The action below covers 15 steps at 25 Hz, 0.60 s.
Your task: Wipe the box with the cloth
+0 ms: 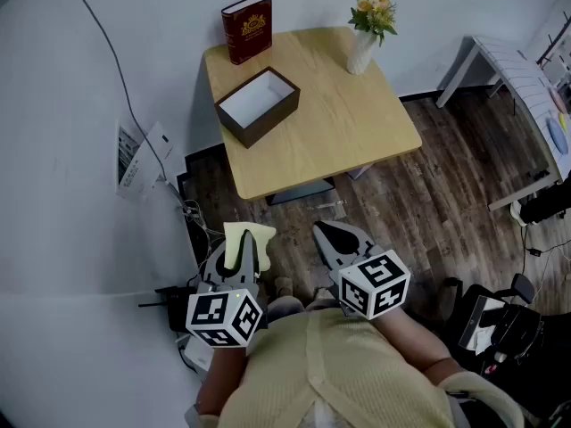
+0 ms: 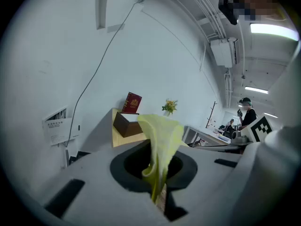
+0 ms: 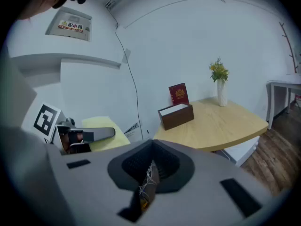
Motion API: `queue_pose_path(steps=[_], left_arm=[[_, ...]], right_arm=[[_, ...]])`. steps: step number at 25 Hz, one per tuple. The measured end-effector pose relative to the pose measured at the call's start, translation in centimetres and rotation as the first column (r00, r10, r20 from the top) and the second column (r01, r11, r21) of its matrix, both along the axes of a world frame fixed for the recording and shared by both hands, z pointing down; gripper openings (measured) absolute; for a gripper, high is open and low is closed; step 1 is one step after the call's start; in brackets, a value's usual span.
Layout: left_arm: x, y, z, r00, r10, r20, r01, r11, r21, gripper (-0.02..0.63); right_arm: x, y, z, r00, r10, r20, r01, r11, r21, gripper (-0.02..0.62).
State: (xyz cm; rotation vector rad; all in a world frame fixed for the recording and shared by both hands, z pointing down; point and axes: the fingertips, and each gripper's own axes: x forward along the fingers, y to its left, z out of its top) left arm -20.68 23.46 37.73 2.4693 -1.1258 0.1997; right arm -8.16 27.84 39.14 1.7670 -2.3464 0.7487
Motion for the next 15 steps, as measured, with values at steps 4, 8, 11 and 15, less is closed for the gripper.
queue_pose_path(steps=[4,8,11,15], left_arm=[[-0.7,-0.5,0.1,1.000,0.003,0.001,-0.003,1.000,-0.005,0.025],[-1.3,-1.1,0.5,1.000,0.009,0.005,-0.009,1.000,-0.008,0.025],[-1.9,-1.7,1.0,1.000,0.010,0.008,-0.010,1.000,-0.019,0.025],[-2.7,-2.7,1.3,1.000,0.018,0.009,-0.018,0.999,-0.029,0.025]], right_arm=[[-0.3,-0.4,-0.2,0.999,0.024,0.023,-0.024,1.000,0.005,0.029],[-1.0,-1.0,-0.1,0.999,0.028,0.032,-0.029,1.000,0.006,0.029],[-1.6,-1.2,0.3,1.000,0.025,0.018,-0.025,1.000,-0.008,0.029],[-2.4,-2.2,0.7,0.999,0.036,0.014,-0.035,0.999,-0.025,0.029]])
